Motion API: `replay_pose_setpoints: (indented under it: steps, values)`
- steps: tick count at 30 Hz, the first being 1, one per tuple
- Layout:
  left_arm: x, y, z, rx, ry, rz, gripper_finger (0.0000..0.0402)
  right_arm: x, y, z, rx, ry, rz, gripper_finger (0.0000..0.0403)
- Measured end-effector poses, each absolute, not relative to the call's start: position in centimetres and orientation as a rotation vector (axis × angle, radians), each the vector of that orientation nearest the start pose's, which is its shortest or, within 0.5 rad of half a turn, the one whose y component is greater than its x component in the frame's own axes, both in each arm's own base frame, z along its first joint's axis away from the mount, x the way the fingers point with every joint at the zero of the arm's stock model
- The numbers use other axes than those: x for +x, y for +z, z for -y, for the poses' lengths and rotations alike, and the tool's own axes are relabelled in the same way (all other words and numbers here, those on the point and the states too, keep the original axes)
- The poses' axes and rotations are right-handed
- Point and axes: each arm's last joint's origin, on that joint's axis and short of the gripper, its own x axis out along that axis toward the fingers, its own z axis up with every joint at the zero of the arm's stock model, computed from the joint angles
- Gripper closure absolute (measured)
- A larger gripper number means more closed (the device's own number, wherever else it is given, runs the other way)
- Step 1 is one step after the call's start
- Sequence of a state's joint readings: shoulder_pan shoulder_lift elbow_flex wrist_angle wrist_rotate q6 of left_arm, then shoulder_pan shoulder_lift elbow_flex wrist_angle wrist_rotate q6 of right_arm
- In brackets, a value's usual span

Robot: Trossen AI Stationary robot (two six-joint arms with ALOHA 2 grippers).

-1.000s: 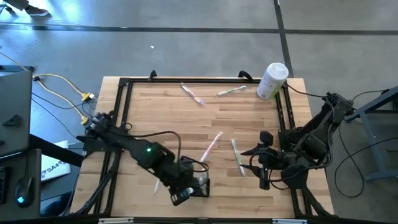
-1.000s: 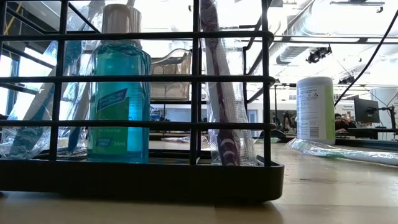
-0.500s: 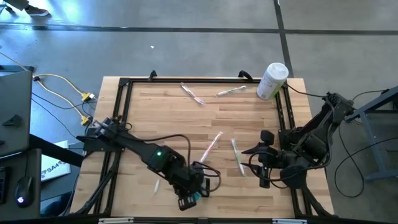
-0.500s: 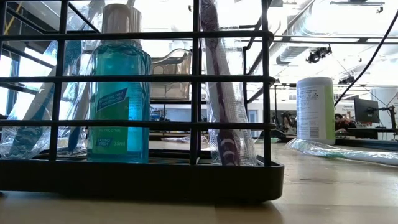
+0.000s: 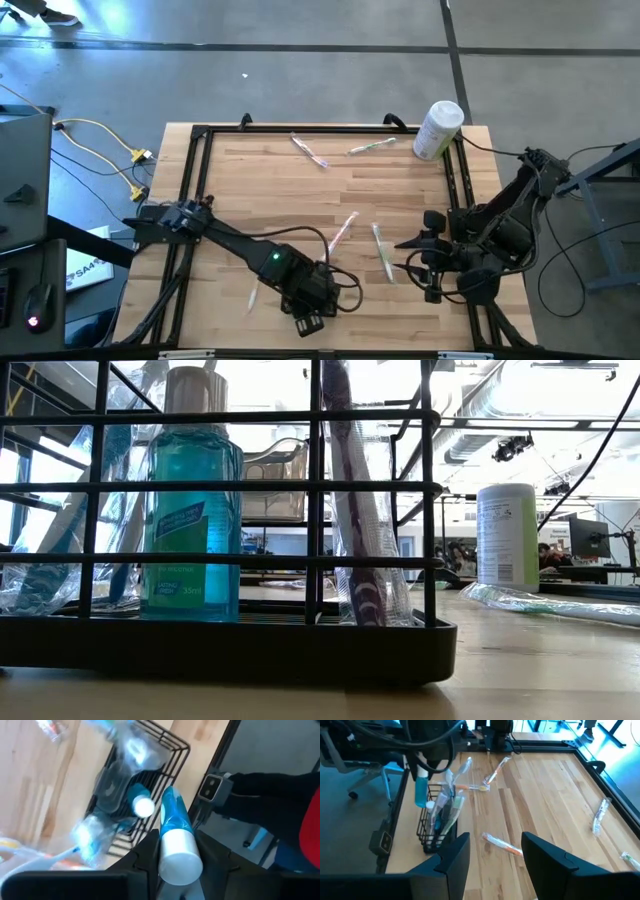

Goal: Pick & Place toothbrushing station
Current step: Put the blue mouthwash into the black wire organizer

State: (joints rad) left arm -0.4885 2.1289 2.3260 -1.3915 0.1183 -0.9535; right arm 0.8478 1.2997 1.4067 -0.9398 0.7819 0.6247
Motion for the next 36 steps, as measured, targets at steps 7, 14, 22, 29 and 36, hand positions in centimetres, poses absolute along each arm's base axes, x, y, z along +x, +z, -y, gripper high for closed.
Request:
replay_pose_setpoints:
  steps: [7,14,22,29,36]
  values:
    - [37.7,34.3,19.9,-0.665,0.209,-1.265,0.0309,17.1,37.9,-17.2,-0.015,-0.093,-0.561,0.0232]
    - [38.4,33.5,20.3,-0.737,0.252,-1.248,0.0309,16.6,37.9,-17.6,-0.025,-0.071,-0.563,0.0232]
    - [38.8,32.4,20.7,-0.776,0.272,-1.298,0.0309,16.1,37.8,-17.9,-0.021,-0.057,-0.569,0.0232]
    - [38.9,32.4,20.7,-0.788,0.292,-1.281,0.0309,16.0,37.8,-18.0,-0.02,-0.055,-0.572,0.0232]
    - [38.9,32.4,20.6,-0.786,0.301,-1.274,0.0309,16.0,37.8,-18.0,-0.018,-0.053,-0.574,0.0232]
